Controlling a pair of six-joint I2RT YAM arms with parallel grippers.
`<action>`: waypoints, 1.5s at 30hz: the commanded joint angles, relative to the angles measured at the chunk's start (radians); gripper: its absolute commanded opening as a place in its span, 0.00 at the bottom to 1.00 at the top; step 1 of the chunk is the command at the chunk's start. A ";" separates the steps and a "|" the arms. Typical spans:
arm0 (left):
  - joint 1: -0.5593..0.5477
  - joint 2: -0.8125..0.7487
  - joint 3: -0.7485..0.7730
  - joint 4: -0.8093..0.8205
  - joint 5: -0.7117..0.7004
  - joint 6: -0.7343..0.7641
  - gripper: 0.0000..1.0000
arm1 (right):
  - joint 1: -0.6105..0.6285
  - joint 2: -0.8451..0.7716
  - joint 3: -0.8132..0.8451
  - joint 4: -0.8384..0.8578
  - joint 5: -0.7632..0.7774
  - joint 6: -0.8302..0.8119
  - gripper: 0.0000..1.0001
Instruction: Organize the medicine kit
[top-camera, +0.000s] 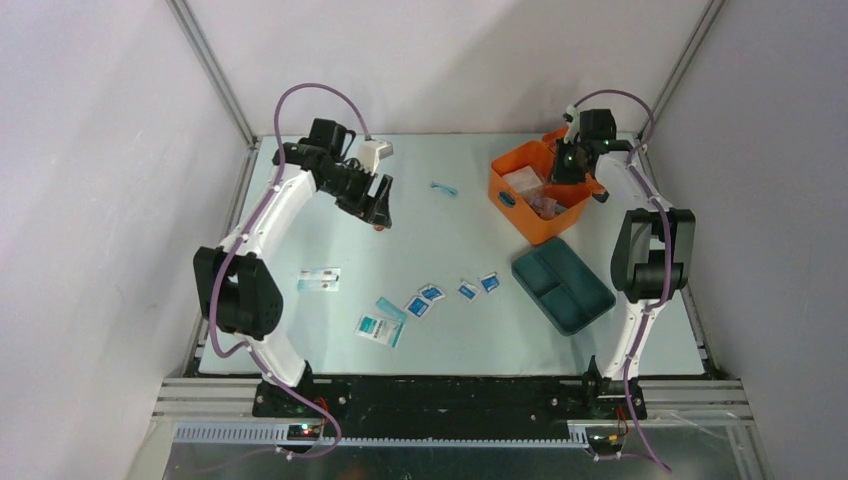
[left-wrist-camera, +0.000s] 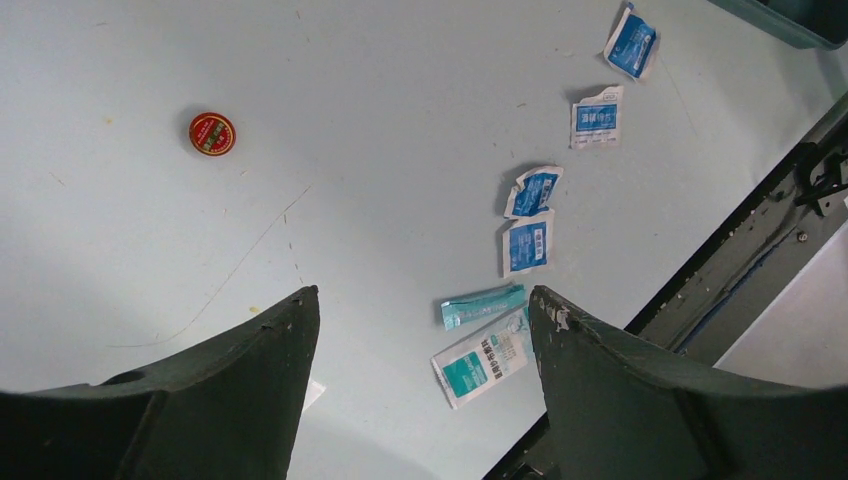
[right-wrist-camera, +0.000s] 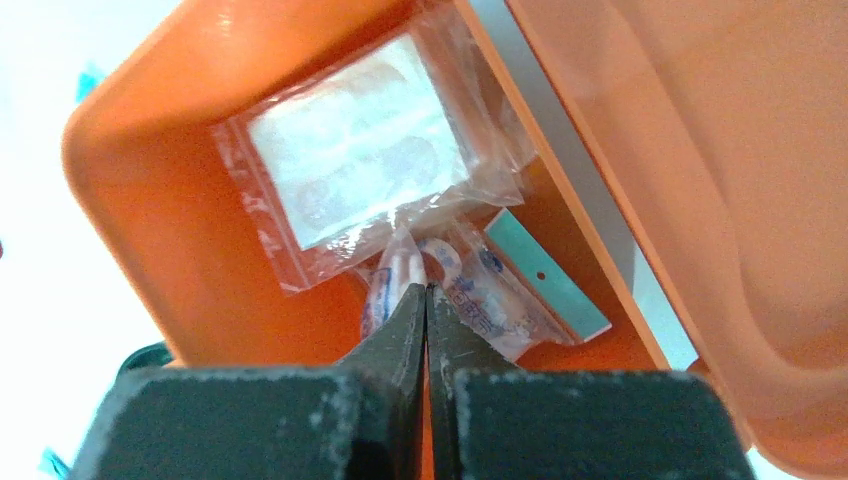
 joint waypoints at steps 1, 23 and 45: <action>-0.011 -0.033 0.009 0.019 -0.019 0.015 0.81 | -0.004 -0.067 0.086 0.005 -0.108 -0.138 0.01; -0.016 -0.014 0.009 0.033 0.001 -0.008 0.81 | -0.013 -0.006 0.053 -0.180 -0.066 -0.266 0.00; 0.014 -0.149 -0.055 0.138 -0.453 -0.269 0.85 | -0.009 -0.663 -0.377 -0.236 -0.405 -0.697 0.59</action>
